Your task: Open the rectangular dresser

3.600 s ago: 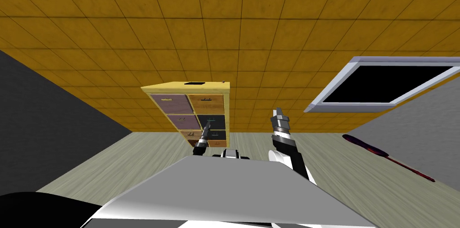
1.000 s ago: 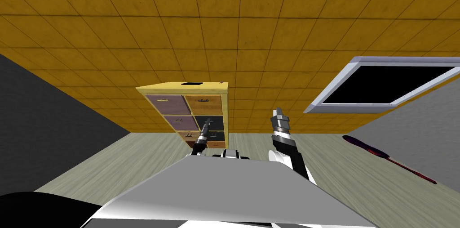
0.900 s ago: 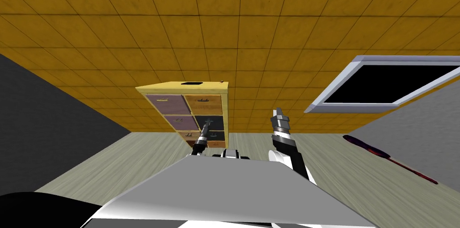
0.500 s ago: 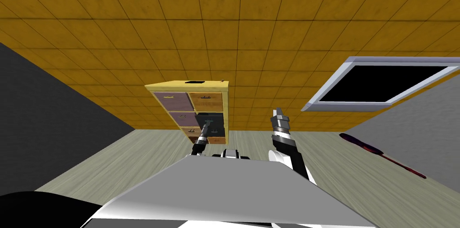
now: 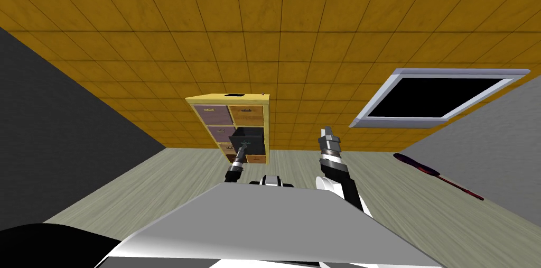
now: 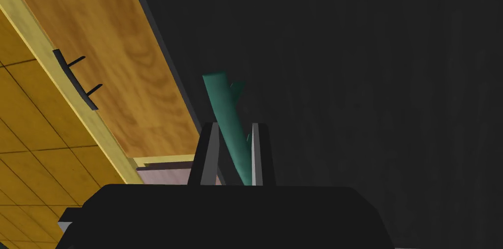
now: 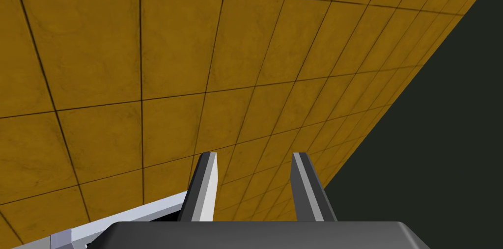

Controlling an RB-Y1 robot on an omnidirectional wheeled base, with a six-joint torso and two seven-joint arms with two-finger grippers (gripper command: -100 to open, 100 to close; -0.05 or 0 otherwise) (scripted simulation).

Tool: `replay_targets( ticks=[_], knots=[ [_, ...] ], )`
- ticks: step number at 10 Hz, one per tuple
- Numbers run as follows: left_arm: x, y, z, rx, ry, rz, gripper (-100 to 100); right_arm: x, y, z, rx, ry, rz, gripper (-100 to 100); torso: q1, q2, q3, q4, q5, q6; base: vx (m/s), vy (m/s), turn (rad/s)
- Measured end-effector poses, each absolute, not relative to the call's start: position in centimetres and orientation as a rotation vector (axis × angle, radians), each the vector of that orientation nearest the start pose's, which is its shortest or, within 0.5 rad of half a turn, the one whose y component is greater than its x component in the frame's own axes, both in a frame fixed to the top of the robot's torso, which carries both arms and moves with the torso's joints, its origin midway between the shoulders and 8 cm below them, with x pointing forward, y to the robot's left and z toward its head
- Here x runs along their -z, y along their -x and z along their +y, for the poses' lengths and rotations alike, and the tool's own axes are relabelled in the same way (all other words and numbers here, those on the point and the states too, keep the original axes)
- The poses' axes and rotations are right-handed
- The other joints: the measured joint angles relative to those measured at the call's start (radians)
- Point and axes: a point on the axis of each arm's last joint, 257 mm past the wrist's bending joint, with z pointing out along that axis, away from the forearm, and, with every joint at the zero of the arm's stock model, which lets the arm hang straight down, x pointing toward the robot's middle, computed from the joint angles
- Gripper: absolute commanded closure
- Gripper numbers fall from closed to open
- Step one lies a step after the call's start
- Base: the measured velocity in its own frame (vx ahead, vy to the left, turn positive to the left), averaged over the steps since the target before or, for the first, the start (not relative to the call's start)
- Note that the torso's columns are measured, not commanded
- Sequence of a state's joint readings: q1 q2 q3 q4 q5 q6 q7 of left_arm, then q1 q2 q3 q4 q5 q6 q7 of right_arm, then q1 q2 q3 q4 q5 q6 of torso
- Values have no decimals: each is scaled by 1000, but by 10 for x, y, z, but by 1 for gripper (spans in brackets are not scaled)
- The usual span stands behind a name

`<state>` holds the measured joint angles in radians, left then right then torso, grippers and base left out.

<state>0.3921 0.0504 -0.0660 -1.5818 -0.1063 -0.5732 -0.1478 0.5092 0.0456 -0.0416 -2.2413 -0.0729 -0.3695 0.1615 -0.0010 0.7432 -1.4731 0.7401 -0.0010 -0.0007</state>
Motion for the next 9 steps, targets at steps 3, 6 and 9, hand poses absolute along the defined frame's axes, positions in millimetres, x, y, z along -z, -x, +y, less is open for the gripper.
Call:
replay_targets(
  ticks=[3, 6, 9],
  knots=[
    [249, -404, 243, 1070, 855, 1177, -100, 23, -364, -313, -1116, -808, 699, 0, 1, -14, -8, -3, 0, 1, -16, -2, -14],
    [232, -403, 244, 1069, 855, 1171, -100, 23, -364, -313, -1116, -808, 699, 0, 1, -5, -3, -2, 1, 1, 22, 5, -18],
    [218, -401, 245, 1063, 863, 1174, -100, 23, -364, -313, -1116, -808, 699, 0, 0, -2, -2, 1, -1, 0, -3, -2, -20]
  ],
)
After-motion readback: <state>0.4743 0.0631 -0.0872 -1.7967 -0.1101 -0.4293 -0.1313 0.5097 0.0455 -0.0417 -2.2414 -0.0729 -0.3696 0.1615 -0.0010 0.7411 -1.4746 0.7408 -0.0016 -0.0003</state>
